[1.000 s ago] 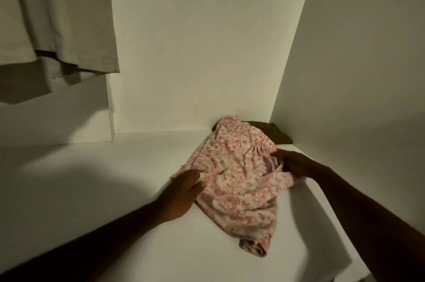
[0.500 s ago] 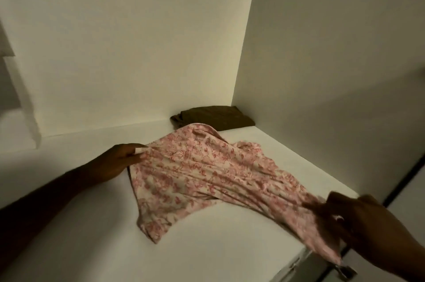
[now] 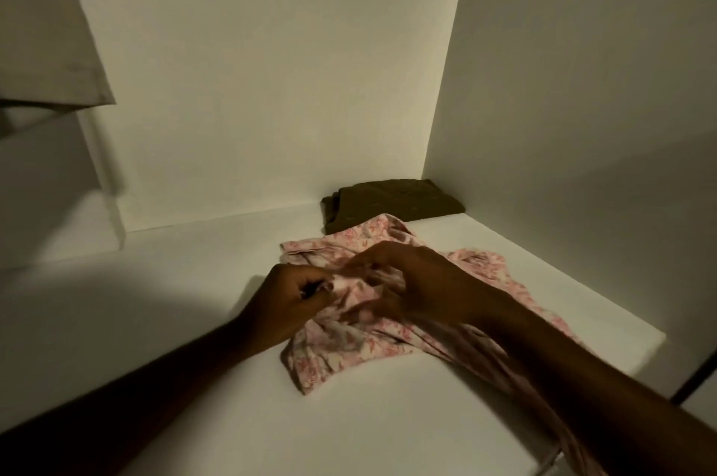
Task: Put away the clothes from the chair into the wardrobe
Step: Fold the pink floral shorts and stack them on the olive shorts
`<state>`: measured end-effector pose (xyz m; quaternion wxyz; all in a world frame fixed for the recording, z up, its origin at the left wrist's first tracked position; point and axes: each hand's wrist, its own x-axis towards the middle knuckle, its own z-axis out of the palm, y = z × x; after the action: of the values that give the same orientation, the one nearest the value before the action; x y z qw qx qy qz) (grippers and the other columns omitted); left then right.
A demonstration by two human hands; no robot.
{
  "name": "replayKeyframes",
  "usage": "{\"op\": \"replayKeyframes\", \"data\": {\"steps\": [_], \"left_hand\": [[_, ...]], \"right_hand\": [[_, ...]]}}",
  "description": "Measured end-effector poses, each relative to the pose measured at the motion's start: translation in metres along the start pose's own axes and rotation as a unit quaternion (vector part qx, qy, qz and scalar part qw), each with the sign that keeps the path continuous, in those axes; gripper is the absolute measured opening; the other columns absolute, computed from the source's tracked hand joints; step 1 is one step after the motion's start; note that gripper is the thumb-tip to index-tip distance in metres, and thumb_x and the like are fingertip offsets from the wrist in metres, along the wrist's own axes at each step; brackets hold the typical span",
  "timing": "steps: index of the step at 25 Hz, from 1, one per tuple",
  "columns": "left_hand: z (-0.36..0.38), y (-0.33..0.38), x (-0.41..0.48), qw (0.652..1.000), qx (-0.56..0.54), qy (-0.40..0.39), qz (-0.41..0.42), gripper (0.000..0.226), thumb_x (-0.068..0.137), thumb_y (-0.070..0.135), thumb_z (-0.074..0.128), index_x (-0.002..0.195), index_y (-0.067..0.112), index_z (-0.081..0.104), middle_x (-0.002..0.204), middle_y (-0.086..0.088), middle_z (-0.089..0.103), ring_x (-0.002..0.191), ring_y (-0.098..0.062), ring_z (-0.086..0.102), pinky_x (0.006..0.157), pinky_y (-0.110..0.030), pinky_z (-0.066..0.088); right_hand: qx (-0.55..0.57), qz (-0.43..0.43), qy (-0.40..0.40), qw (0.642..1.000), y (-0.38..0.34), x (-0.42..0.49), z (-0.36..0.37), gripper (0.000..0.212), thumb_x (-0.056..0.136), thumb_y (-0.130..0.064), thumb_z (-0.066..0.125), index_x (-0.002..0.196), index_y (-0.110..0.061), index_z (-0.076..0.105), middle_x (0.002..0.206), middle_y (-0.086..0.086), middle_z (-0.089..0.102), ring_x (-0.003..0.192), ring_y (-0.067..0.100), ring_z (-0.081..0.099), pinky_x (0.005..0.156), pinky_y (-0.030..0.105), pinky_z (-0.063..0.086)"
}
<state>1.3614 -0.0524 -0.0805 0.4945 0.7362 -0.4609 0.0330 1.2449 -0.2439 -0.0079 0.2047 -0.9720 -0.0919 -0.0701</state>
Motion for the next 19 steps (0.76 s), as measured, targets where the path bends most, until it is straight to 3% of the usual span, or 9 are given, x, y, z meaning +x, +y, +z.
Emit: {"op": "replayKeyframes", "data": {"steps": [3,5,6,7,10,13,15,17,19], "left_hand": [[-0.007,-0.005,0.002,0.997,-0.048,0.05,-0.04,0.034,0.083,0.022,0.071,0.055,0.006,0.06,0.048,0.011,0.052,0.048,-0.001,0.047,0.049,-0.015,0.038],[-0.022,-0.008,0.01,0.982,-0.132,0.098,-0.093,0.039,0.087,0.031,0.066,0.059,0.002,0.066,0.051,0.003,0.061,0.05,-0.004,0.054,0.051,-0.02,0.043],[-0.03,-0.016,0.018,0.976,-0.118,0.137,-0.12,0.044,0.088,0.038,0.062,0.06,0.005,0.069,0.053,0.0,0.065,0.051,-0.007,0.059,0.054,-0.023,0.048],[-0.039,-0.027,0.029,0.975,-0.035,0.156,-0.156,0.05,0.088,0.048,0.058,0.061,0.008,0.07,0.056,-0.002,0.068,0.052,-0.011,0.062,0.058,-0.026,0.051],[-0.052,-0.045,0.071,0.929,0.179,0.048,-0.32,0.069,0.073,0.076,0.054,0.062,0.009,0.066,0.06,-0.003,0.069,0.05,-0.017,0.064,0.062,-0.028,0.054],[-0.042,-0.059,0.093,0.909,0.276,-0.044,-0.31,0.058,0.07,0.069,0.065,0.058,0.015,0.047,0.057,-0.001,0.059,0.046,-0.018,0.057,0.053,-0.025,0.044],[-0.037,-0.07,0.099,0.936,0.221,-0.015,-0.275,0.052,0.08,0.05,0.067,0.055,0.009,0.049,0.052,-0.004,0.055,0.046,-0.022,0.058,0.054,-0.031,0.046],[-0.036,-0.078,0.112,0.961,0.048,0.082,-0.258,0.04,0.085,0.033,0.067,0.063,0.0,0.061,0.06,-0.013,0.061,0.057,-0.028,0.063,0.063,-0.038,0.054],[-0.038,-0.077,0.124,0.936,-0.151,0.176,-0.264,0.029,0.088,0.025,0.065,0.076,-0.002,0.065,0.075,-0.017,0.067,0.07,-0.028,0.065,0.068,-0.036,0.054]], "right_hand": [[0.103,-0.036,0.039,0.993,0.001,0.045,0.019,0.02,0.081,-0.029,0.076,0.098,-0.018,0.071,0.096,-0.009,0.07,0.088,0.002,0.064,0.078,0.019,0.051],[0.252,-0.057,0.06,0.964,0.009,0.049,0.029,0.01,0.084,-0.011,0.072,0.091,-0.005,0.07,0.086,-0.005,0.071,0.081,0.004,0.066,0.073,0.017,0.05],[0.317,-0.055,0.071,0.944,0.012,0.048,0.035,0.01,0.084,-0.005,0.07,0.093,-0.001,0.07,0.088,0.001,0.072,0.084,0.011,0.068,0.075,0.021,0.051],[0.354,-0.06,0.076,0.93,0.014,0.048,0.04,0.012,0.084,-0.002,0.069,0.095,0.001,0.07,0.092,0.006,0.074,0.086,0.019,0.07,0.077,0.027,0.053],[0.348,-0.108,-0.001,0.931,0.013,0.047,0.056,0.017,0.081,-0.002,0.072,0.095,-0.012,0.075,0.096,0.002,0.076,0.086,0.023,0.071,0.079,0.034,0.056],[0.362,-0.138,-0.115,0.915,0.007,0.04,0.061,0.022,0.077,0.003,0.073,0.099,0.005,0.07,0.096,-0.002,0.074,0.087,0.013,0.071,0.083,0.029,0.056],[0.384,-0.154,-0.163,0.896,0.002,0.036,0.056,0.023,0.076,0.008,0.071,0.099,0.012,0.066,0.097,0.003,0.072,0.086,0.014,0.069,0.083,0.03,0.054],[0.424,-0.178,-0.195,0.867,-0.004,0.033,0.048,0.022,0.076,0.01,0.07,0.095,0.021,0.063,0.096,0.007,0.068,0.086,0.013,0.066,0.083,0.029,0.05],[0.451,-0.181,-0.229,0.844,-0.01,0.031,0.035,0.023,0.077,0.01,0.067,0.091,0.026,0.06,0.094,0.016,0.063,0.086,0.013,0.061,0.084,0.028,0.046]]}}
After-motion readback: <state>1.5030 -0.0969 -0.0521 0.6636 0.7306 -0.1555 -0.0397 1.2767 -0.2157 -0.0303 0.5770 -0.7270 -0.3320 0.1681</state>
